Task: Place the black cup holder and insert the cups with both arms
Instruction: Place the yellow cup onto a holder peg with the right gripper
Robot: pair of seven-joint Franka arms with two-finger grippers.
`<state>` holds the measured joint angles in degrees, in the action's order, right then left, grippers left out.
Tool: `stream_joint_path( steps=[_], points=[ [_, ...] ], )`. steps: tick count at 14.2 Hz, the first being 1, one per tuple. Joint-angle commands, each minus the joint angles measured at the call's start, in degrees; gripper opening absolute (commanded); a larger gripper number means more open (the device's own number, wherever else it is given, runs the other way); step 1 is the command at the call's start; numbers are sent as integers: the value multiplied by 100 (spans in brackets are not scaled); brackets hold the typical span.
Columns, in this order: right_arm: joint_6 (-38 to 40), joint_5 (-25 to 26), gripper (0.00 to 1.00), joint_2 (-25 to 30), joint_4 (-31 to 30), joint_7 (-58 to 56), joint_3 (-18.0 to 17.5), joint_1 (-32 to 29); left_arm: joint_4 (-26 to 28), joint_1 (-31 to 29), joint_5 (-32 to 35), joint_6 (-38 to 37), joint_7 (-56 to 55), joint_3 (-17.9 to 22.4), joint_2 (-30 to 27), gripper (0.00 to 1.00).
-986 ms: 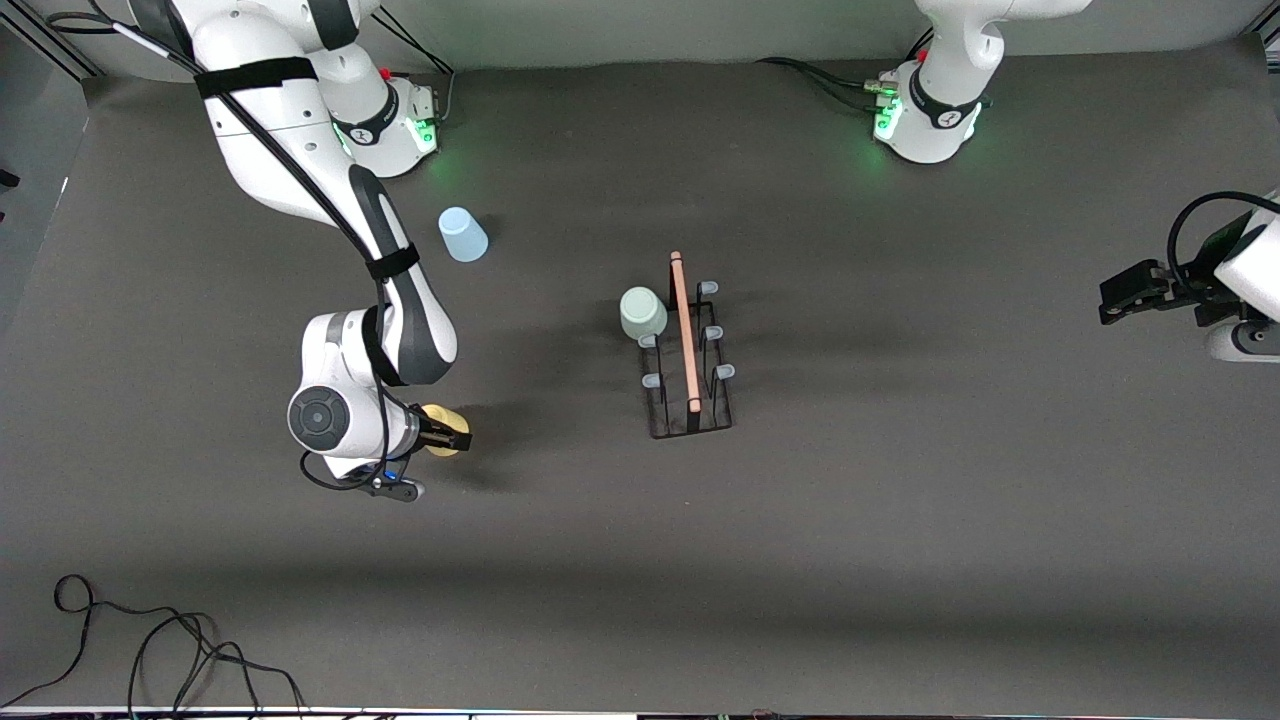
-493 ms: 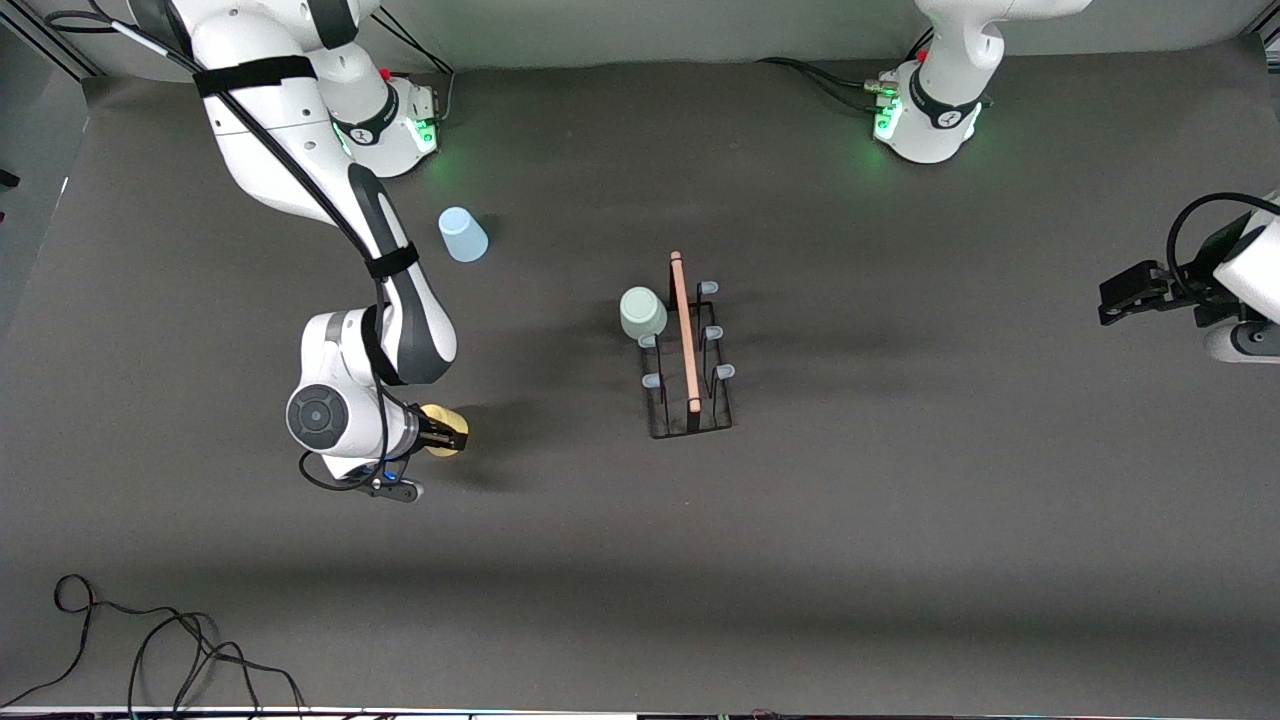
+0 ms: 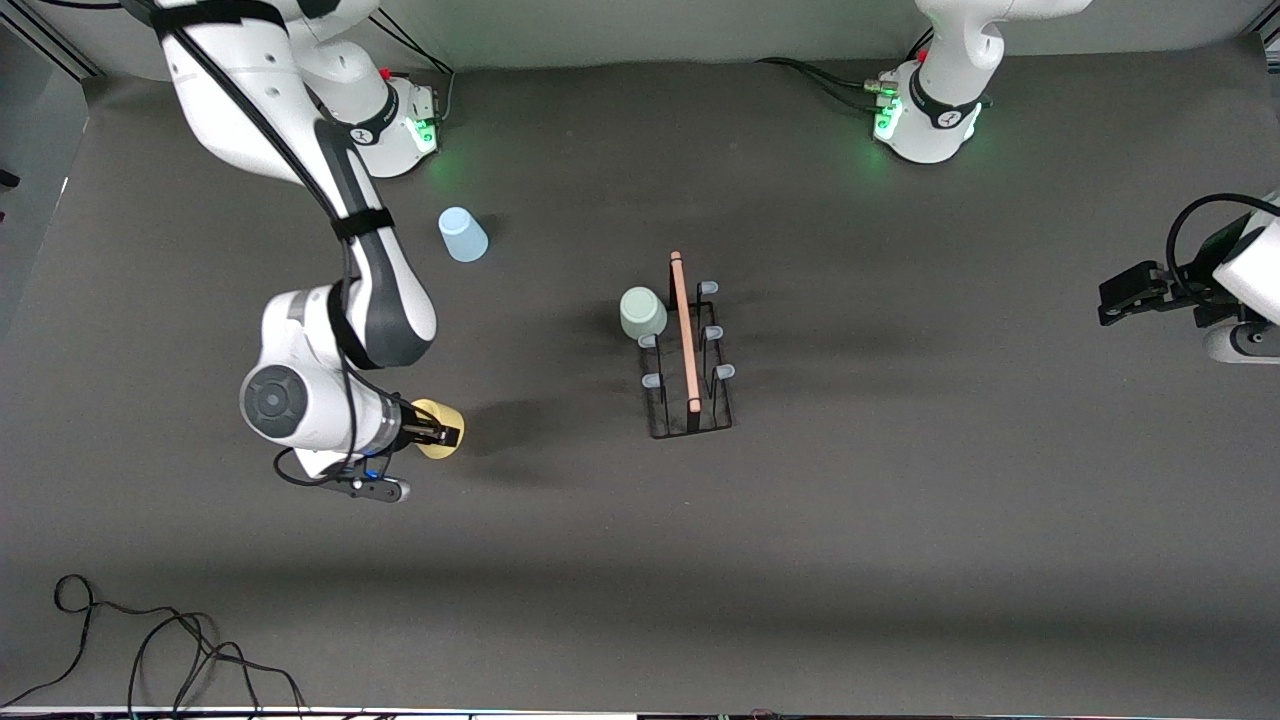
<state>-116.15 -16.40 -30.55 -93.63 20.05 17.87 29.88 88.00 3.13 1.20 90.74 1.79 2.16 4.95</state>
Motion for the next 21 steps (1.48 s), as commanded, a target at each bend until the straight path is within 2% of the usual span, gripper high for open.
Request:
stream_joint_path(
  steps=[1, 3, 6, 10, 13, 19, 21],
  points=[
    [608, -144, 3, 58, 694, 568, -29, 44, -73, -5, 4, -12, 14, -5, 23, 100],
    [891, -406, 3, 5, 1108, 1130, -117, 96, -73, -5, 4, -4, 14, -5, 23, 100],
    [875, -969, 3, 5, 1285, 1869, -126, 508, -64, -14, 4, -4, 40, -5, 23, 100],
    [822, -927, 3, -275, 1680, 2994, -126, 1159, -55, -14, 4, 14, 49, -5, 23, 100],
    [446, -909, 3, -495, 1795, 3575, -126, 1528, -55, -23, 4, 5, 84, 4, 23, 100],
    [-574, -891, 3, -996, 1813, 4068, -117, 1968, -47, -23, 4, 23, 85, 4, 23, 100],
    [-690, -891, 3, -1093, 1813, 4077, -126, 1986, -47, -23, 4, 14, 85, -5, 23, 100]
  ],
)
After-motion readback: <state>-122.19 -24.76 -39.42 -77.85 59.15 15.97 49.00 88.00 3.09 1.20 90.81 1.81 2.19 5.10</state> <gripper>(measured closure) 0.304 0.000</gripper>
